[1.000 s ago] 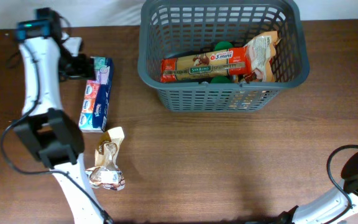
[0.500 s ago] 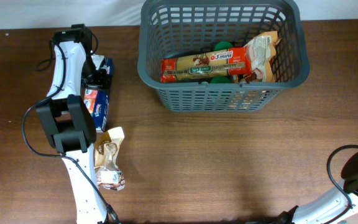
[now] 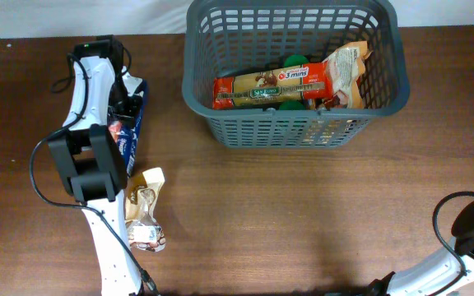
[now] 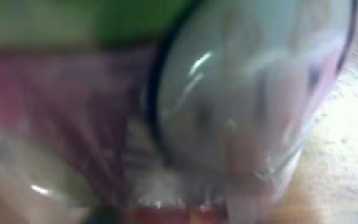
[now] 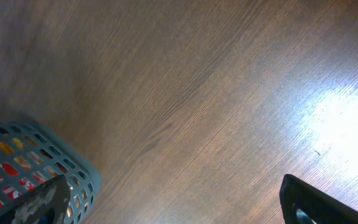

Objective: Pack container
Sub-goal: 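Lift the tissue box and place it into the basket, left gripper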

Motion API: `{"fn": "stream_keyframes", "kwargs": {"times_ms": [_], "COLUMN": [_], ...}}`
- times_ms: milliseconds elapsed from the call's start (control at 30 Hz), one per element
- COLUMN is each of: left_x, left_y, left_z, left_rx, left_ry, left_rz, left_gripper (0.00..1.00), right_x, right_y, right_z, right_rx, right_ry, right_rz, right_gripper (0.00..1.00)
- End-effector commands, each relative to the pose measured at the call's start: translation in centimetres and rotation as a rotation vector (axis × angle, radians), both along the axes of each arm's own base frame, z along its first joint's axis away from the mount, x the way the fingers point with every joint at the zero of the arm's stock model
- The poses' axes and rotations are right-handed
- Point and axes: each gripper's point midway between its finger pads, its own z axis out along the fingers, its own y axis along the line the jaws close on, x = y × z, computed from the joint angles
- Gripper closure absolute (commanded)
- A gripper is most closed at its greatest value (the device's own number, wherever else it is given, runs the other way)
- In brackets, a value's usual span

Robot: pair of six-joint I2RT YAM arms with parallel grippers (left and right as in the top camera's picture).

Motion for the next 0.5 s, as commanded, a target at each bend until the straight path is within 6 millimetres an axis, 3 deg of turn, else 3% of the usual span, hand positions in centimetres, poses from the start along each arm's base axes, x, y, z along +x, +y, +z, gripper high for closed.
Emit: {"fn": "stream_keyframes", "kwargs": {"times_ms": [0,100,200,300,400,433,467], "left_x": [-1.4,-1.2,0.1,2.4,4.4,4.9,5.1], "left_y": [-0.1,-0.3,-0.6,-1.1,-2.3,-3.0,-3.4], "left_z": [-1.0,0.7,4.1,9.7,16.2,19.4,21.1], "left_rx": [-0.001,0.009,0.018,0.041,0.056,0.061,0.063], "left_ry": [0.076,0.067,-0.011,-0.179,-0.385,-0.484,-0.536], "left_rz": [-0.044,-0.052,-0.060,-0.074,-0.096,-0.109,-0.116], "left_gripper": [0.98,0.99,0.98,0.99,0.98,0.99,0.98], "right_x": [0.0,0.0,0.0,0.0,0.0,0.0,0.0], "right_y": [0.0,0.0,0.0,0.0,0.0,0.0,0.0], "right_z": [-0.3,-0.3,-0.3,-0.3,-0.3,-0.3,-0.3], "right_rx": [0.010,0.010,0.010,0.010,0.010,0.010,0.010], "right_ry": [0.005,0.005,0.005,0.005,0.005,0.005,0.005], "right_rz": [-0.008,-0.008,-0.008,-0.008,-0.008,-0.008,-0.008], "right_gripper": [0.01,0.01,0.01,0.01,0.01,0.01,0.01]}}
